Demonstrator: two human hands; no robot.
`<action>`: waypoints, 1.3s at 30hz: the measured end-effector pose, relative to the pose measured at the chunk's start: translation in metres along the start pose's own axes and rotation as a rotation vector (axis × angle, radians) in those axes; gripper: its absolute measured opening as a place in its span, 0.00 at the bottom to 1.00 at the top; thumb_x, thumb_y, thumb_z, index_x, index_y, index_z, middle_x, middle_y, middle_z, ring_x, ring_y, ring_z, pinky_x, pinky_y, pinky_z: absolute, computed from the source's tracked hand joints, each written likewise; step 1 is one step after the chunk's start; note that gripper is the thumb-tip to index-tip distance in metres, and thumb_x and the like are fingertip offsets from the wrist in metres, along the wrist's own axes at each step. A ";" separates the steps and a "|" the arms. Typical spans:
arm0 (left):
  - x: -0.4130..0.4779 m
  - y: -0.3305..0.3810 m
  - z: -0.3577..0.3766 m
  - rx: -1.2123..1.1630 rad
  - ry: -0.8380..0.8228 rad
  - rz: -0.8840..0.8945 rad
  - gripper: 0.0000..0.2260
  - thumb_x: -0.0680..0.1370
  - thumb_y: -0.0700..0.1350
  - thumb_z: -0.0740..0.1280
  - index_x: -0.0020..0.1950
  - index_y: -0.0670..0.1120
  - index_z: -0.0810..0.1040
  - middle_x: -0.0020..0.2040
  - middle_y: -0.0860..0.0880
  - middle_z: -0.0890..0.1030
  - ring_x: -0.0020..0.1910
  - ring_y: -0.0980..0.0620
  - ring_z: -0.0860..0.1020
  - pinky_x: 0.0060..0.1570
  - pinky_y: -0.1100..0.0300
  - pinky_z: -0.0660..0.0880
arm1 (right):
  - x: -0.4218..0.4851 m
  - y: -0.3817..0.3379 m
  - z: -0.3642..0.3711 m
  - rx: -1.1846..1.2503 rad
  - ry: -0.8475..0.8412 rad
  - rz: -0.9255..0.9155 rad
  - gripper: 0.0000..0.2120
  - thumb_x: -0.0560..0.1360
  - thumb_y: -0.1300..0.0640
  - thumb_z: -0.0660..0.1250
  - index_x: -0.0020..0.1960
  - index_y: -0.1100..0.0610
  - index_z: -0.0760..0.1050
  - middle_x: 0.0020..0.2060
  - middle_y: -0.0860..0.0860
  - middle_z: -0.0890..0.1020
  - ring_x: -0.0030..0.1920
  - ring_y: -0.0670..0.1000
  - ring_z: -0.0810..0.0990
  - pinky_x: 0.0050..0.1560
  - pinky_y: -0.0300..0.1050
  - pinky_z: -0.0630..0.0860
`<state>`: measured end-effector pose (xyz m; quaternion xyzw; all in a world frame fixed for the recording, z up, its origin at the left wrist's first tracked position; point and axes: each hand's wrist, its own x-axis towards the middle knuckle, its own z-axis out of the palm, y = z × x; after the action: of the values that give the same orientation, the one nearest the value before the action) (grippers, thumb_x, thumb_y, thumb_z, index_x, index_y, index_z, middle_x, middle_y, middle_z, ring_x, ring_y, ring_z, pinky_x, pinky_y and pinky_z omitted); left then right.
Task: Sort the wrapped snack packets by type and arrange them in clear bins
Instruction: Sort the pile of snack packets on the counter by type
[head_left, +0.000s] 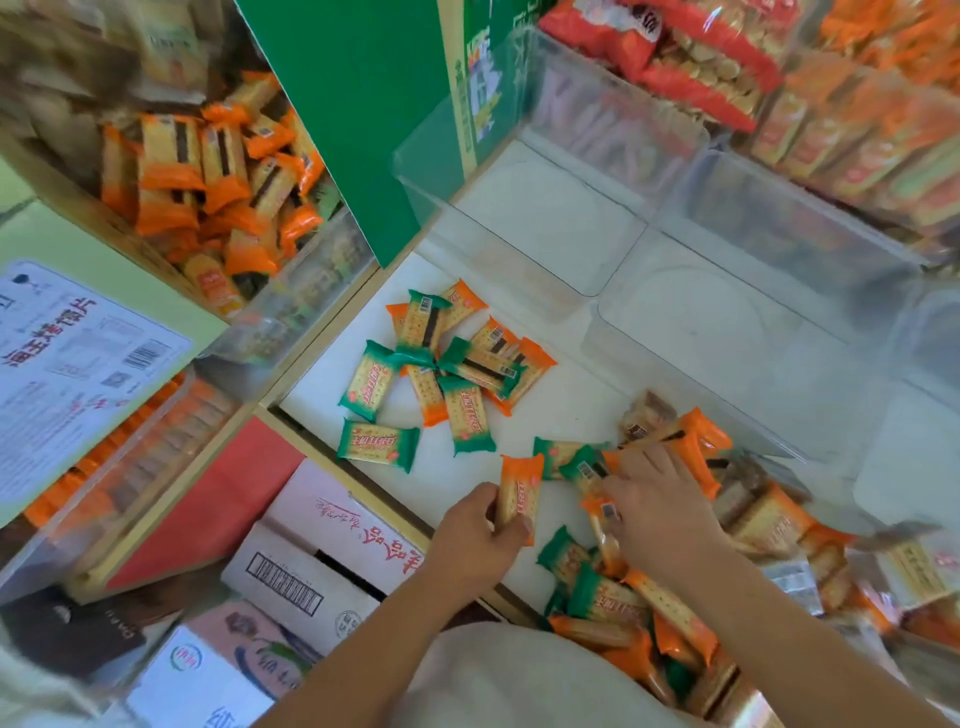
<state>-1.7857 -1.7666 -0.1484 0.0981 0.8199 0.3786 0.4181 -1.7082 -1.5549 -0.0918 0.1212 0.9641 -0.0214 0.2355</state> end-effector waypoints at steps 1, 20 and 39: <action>0.000 0.000 -0.004 -0.035 -0.016 -0.012 0.08 0.79 0.54 0.70 0.52 0.51 0.76 0.45 0.53 0.79 0.43 0.53 0.79 0.45 0.56 0.78 | 0.001 0.002 -0.004 -0.003 -0.015 -0.004 0.15 0.66 0.49 0.80 0.51 0.48 0.82 0.52 0.49 0.77 0.61 0.56 0.71 0.68 0.54 0.71; 0.059 0.043 -0.091 -0.162 0.373 -0.013 0.10 0.79 0.50 0.73 0.60 0.52 0.81 0.48 0.57 0.81 0.43 0.62 0.79 0.41 0.69 0.73 | 0.085 -0.042 -0.062 1.405 -0.046 0.511 0.12 0.74 0.54 0.76 0.53 0.56 0.77 0.36 0.55 0.84 0.37 0.55 0.84 0.48 0.60 0.85; 0.065 0.058 0.036 0.455 -0.101 0.125 0.51 0.69 0.70 0.73 0.84 0.52 0.52 0.84 0.49 0.51 0.81 0.44 0.50 0.79 0.45 0.55 | -0.049 0.016 -0.042 1.043 0.227 0.327 0.06 0.79 0.53 0.70 0.55 0.43 0.81 0.49 0.34 0.82 0.52 0.30 0.78 0.49 0.21 0.71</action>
<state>-1.8085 -1.6759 -0.1601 0.2593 0.8545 0.2038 0.4014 -1.6809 -1.5464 -0.0314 0.3712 0.8137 -0.4456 0.0392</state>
